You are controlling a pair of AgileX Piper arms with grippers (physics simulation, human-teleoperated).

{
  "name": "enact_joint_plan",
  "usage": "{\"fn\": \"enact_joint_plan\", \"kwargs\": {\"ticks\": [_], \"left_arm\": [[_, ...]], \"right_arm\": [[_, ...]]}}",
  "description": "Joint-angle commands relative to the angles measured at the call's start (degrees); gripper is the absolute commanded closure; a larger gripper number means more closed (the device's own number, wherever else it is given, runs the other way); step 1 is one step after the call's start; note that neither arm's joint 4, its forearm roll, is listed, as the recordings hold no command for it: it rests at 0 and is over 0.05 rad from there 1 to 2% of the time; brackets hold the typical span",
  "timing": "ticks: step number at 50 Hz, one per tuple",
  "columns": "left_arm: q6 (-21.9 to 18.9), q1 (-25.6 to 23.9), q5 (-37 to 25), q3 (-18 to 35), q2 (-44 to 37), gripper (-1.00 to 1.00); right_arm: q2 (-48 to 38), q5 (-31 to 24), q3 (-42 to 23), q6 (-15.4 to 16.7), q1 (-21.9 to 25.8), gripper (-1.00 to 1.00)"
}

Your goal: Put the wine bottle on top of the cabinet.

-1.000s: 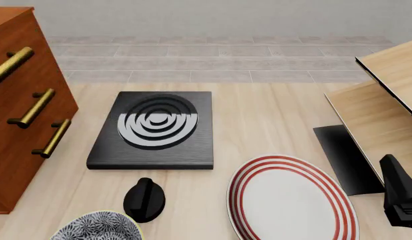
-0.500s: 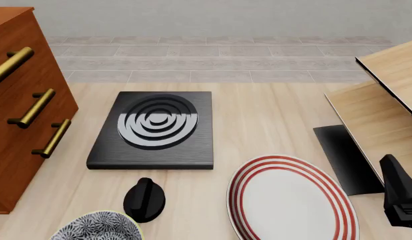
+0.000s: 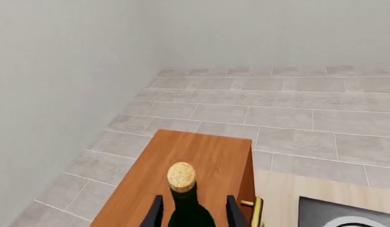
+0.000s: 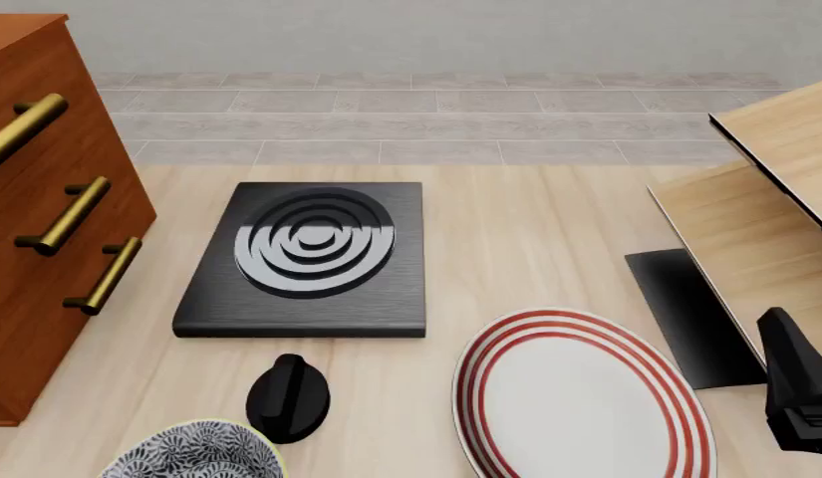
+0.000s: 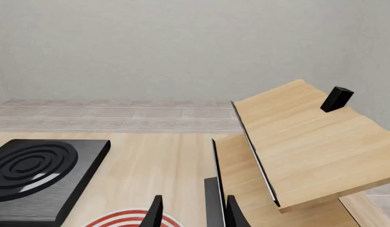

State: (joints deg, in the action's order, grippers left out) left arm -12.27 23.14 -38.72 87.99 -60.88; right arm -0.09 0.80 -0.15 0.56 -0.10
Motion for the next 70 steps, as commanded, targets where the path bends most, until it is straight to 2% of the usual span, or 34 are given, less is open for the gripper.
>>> {"fn": "enact_joint_plan", "kwargs": {"ticks": [1,16,27,36,49,53,70], "left_arm": [[-1.0,0.3,-1.7,-2.6,-1.7,-1.0],[-0.5,-0.8,-2.5,-2.7,0.7,-1.0],[-0.3,-1.0,-5.4,-0.2,4.0,-1.0],[0.1,-2.0,-6.1,-3.8,8.6,-1.0],[0.8,-3.0,-8.7,-4.1,14.4,-1.0],[0.2,-5.4,-10.4,-5.9,17.5,-1.0],[1.6,-10.4,-17.3,-0.1,22.0,-1.0]], "right_arm": [[0.0,0.0,0.0,0.0,0.0,-1.0],[0.0,0.0,0.0,0.0,0.0,-1.0],[0.0,0.0,0.0,0.0,0.0,-1.0],[0.0,0.0,0.0,0.0,0.0,-1.0],[0.0,0.0,0.0,0.0,0.0,-1.0],[0.0,0.0,0.0,0.0,0.0,-1.0],[0.0,0.0,0.0,0.0,0.0,-1.0]]}}
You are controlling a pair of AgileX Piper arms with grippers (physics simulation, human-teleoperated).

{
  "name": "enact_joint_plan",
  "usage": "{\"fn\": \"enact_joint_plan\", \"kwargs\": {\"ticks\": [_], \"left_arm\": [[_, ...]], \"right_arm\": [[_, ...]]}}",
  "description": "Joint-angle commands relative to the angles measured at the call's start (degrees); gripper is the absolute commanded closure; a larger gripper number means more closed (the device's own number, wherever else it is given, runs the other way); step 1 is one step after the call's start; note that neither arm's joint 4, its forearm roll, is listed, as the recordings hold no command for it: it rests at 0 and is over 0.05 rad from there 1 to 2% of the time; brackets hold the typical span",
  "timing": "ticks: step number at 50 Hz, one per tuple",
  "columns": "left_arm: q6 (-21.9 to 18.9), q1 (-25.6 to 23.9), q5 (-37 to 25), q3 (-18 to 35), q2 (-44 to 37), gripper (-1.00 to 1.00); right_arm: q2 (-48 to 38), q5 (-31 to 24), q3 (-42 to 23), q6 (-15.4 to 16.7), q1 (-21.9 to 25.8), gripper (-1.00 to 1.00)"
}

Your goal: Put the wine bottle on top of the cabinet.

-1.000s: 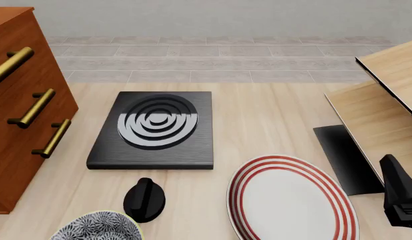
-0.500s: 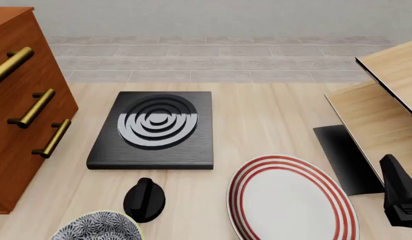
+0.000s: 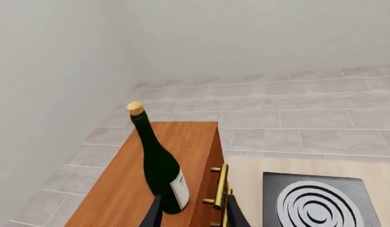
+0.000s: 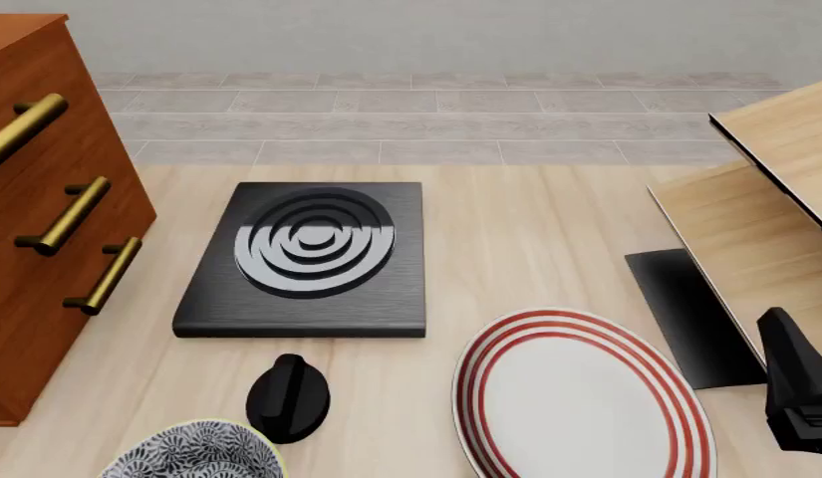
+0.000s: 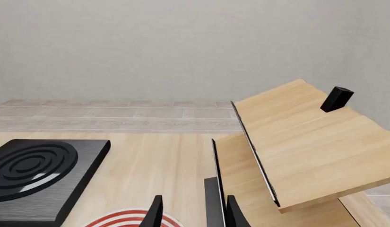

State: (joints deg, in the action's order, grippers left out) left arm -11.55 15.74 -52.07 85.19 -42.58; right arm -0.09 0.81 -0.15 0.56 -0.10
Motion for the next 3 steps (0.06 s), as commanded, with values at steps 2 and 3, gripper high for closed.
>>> {"fn": "enact_joint_plan", "kwargs": {"ticks": [2,3], "left_arm": [[1.3,-3.1,-4.2,2.9,4.0,-1.0],[1.8,-3.7,-4.5,2.0,5.1,-1.0]], "right_arm": [[0.0,0.0,0.0,0.0,0.0,-1.0],[0.0,0.0,0.0,0.0,0.0,-1.0]]}}
